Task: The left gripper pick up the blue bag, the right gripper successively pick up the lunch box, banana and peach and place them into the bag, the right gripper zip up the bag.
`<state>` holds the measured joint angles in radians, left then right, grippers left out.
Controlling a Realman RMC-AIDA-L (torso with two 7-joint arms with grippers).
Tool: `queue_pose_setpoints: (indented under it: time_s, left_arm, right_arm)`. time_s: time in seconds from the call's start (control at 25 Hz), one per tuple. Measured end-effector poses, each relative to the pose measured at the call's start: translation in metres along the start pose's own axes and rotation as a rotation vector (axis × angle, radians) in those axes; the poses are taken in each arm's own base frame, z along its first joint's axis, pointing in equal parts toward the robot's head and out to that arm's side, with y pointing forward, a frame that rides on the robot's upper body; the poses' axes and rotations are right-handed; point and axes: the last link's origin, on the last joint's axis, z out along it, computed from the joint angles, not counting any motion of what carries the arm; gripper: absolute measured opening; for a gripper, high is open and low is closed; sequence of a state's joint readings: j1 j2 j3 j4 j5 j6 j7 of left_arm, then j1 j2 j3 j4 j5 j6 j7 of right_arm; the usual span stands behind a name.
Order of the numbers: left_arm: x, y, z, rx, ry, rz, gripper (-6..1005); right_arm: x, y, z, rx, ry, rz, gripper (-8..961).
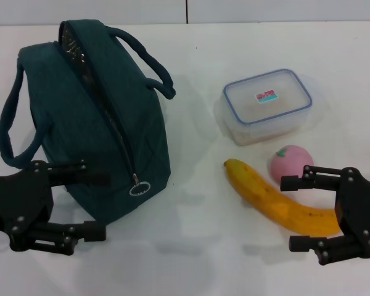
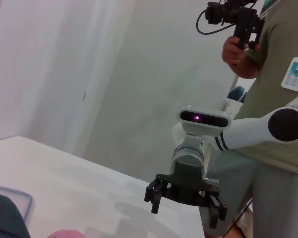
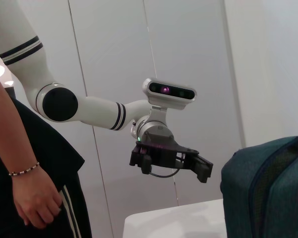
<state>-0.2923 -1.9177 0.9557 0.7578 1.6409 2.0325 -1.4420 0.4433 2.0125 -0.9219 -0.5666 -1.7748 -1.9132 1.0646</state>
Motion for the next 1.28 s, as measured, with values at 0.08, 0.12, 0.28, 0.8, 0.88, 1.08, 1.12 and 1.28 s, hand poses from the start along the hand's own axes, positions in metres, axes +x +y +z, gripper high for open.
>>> queue_pose_setpoints:
  time_s: [0.08, 0.12, 0.28, 0.8, 0.88, 1.08, 1.12, 1.28]
  left_arm:
    - [0.0, 0.0, 0.0, 0.0, 0.0, 0.0, 890]
    - [0.0, 0.0, 0.0, 0.0, 0.0, -0.001, 891]
    - [0.0, 0.0, 0.0, 0.001, 0.0, -0.001, 891]
    - [0.009, -0.004, -0.007, 0.06, 0.07, 0.032, 890]
    - [0.016, -0.008, -0.012, 0.103, 0.119, 0.041, 891]
    - [0.032, -0.021, -0.04, 0.311, 0.304, 0.036, 892]
    - [0.036, -0.028, -0.046, 0.368, 0.335, 0.015, 892]
    - [0.052, -0.056, -0.067, 0.54, 0.382, -0.113, 891]
  right_arm:
    - [0.0, 0.0, 0.0, 0.0, 0.0, 0.001, 856]
    - [0.0, 0.0, 0.0, 0.0, 0.0, 0.001, 855]
    - [0.0, 0.0, 0.0, 0.0, -0.001, 0.003, 855]
    - [-0.002, 0.001, -0.005, 0.023, -0.031, 0.0, 852]
    - [-0.002, 0.001, -0.006, 0.028, -0.038, 0.003, 851]
    - [-0.003, 0.001, -0.009, 0.051, -0.053, 0.01, 850]
    - [-0.003, 0.001, -0.01, 0.058, -0.056, 0.012, 850]
    - [-0.003, 0.002, -0.014, 0.077, -0.07, 0.019, 849]
